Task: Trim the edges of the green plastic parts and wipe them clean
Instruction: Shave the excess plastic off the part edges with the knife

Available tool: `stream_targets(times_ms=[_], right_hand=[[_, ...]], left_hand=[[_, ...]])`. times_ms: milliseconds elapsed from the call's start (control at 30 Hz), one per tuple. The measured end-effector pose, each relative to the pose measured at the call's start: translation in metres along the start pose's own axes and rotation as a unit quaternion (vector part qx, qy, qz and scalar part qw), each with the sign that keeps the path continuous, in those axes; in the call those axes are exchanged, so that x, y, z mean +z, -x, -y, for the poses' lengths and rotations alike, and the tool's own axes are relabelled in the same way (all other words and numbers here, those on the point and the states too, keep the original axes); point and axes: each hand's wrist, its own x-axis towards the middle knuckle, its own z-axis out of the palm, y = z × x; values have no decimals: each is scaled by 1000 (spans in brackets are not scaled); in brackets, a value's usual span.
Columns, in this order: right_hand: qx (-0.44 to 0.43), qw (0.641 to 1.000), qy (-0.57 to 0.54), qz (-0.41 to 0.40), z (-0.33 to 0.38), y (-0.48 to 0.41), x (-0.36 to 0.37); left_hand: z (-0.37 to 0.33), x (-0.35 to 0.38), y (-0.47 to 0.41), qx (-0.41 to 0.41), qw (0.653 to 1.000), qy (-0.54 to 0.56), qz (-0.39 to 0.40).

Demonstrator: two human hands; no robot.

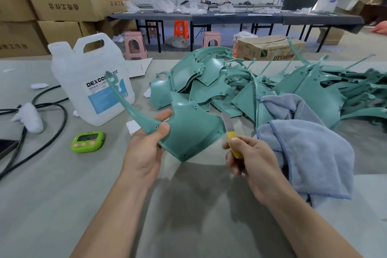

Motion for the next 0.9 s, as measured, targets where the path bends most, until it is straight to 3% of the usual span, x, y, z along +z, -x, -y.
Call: stream_targets(times_ms=[167, 333, 500, 667, 800, 900], right_hand=[[67, 998, -10, -4, -3, -4, 0], [-23, 1000, -12, 1, -3, -2, -1], [34, 996, 74, -40, -12, -8, 5], [-20, 1000, 1, -4, -8, -2, 5], [69, 997, 4, -40, -12, -7, 6], [13, 998, -18, -54, -10, -8, 0]], left_hand=[[0, -1, -1, -2, 1000, 1, 2], [-2, -2, -1, -6, 1000, 4, 5], [-3, -2, -1, -10, 1000, 13, 3], [-3, -3, -1, -13, 1000, 17, 5], [-4, -3, -2, -28, 998, 49, -16], [-4, -2, -4, -54, 994, 67, -66]])
